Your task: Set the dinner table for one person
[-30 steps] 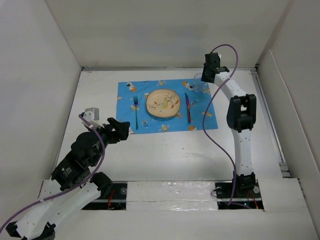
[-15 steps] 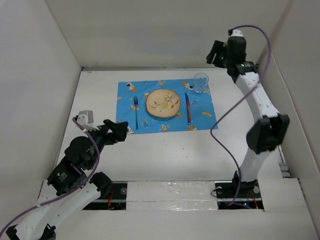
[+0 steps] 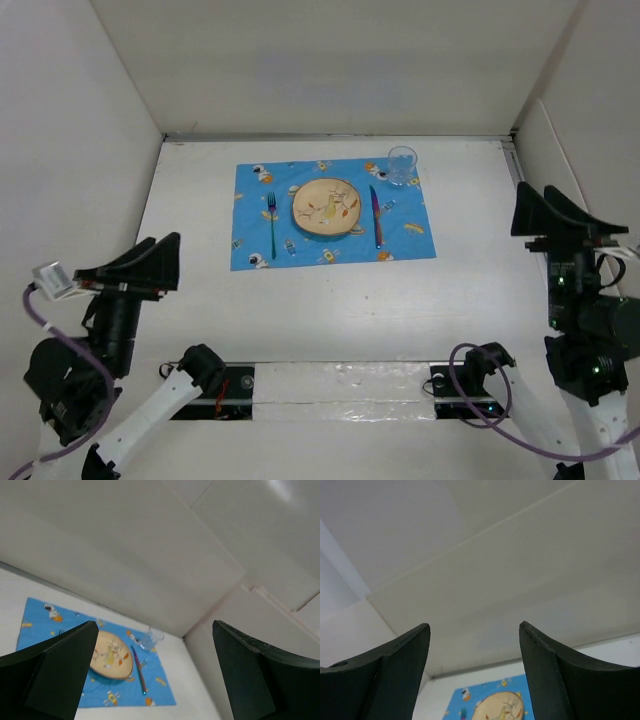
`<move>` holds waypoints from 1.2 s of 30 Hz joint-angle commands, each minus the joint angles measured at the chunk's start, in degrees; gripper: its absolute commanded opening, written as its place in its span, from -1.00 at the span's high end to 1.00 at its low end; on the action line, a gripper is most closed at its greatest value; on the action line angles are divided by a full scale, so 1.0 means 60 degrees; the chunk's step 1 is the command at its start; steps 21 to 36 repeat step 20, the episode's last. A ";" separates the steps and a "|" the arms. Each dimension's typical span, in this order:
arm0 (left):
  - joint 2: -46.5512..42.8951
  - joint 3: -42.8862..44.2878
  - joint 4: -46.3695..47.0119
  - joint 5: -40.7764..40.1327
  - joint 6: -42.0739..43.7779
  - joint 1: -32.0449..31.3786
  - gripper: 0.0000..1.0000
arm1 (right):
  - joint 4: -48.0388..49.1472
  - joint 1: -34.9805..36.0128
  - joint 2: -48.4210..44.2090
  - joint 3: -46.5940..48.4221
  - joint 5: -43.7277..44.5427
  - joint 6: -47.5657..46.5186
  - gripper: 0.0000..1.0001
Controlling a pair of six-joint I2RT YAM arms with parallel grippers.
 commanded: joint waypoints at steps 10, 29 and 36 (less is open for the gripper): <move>-0.0521 -0.0586 0.0408 -0.0503 0.0143 -0.0038 -0.98 | -0.0201 0.0036 0.0428 -0.1138 0.1018 0.0330 -0.52; -0.0461 -0.0732 0.0348 -0.0400 0.0113 -0.0038 -0.98 | 0.0209 0.0036 0.0636 -0.0918 0.0578 0.0301 -0.53; -0.0461 -0.0732 0.0348 -0.0400 0.0113 -0.0038 -0.98 | 0.0209 0.0036 0.0636 -0.0918 0.0578 0.0301 -0.53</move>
